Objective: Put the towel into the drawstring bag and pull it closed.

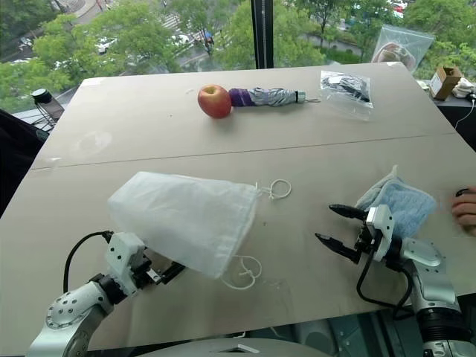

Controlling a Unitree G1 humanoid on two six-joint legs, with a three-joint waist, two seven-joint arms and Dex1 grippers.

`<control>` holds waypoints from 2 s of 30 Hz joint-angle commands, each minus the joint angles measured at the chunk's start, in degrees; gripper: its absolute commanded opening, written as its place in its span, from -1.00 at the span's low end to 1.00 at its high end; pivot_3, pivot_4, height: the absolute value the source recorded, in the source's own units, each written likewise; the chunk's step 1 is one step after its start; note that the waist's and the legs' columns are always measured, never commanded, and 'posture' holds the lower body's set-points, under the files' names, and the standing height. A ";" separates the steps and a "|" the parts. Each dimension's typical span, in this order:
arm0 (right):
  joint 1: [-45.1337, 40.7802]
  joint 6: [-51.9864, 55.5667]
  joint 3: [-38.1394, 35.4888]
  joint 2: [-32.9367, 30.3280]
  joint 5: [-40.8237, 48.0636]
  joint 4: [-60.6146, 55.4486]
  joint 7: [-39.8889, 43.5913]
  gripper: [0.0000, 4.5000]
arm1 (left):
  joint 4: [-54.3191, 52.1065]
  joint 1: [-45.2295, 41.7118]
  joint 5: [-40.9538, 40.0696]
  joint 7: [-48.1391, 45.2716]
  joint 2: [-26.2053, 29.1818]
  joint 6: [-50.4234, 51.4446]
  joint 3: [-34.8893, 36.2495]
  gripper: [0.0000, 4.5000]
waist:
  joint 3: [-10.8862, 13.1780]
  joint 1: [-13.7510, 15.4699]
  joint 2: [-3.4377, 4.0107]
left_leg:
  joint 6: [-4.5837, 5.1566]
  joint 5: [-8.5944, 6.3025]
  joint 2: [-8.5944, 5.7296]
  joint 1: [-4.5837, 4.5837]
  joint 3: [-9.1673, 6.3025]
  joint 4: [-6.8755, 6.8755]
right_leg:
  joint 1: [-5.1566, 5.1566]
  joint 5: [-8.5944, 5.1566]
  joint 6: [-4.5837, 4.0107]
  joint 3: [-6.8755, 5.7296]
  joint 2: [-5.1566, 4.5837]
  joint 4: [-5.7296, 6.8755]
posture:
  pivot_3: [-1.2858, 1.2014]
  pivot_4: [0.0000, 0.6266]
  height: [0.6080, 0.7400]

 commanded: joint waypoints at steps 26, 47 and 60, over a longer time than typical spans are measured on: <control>-2.44 2.85 -1.41 -1.59 3.70 -0.90 2.98 1.00 | -28.68 16.40 -23.23 -2.99 8.64 15.28 0.73 0.99 | 0.34 0.28 -0.12 | 0.08 -0.06 -0.02 -0.20 -0.03 0.19 | -0.09 -0.10 0.17 -0.07 -0.04 -0.15 | 0.03 -0.52 1.00; -0.91 7.31 -1.59 -3.42 5.31 -6.64 2.46 1.00 | -27.33 -42.16 0.67 38.18 -9.57 56.10 -36.00 0.99 | 0.42 0.32 -0.24 | 0.08 -0.02 -0.18 -0.06 -0.20 0.64 | 0.16 0.06 0.11 0.01 0.49 0.45 | 0.03 -0.52 1.00; -3.23 9.67 -1.31 -4.17 4.85 -6.28 1.72 1.00 | -31.50 -51.08 9.69 51.50 -10.94 86.14 -43.14 0.99 | 0.46 -0.08 -0.28 | 0.08 -0.02 -0.16 -0.03 -0.21 0.77 | 0.16 0.05 0.16 0.10 0.50 0.58 | 0.03 -0.52 1.00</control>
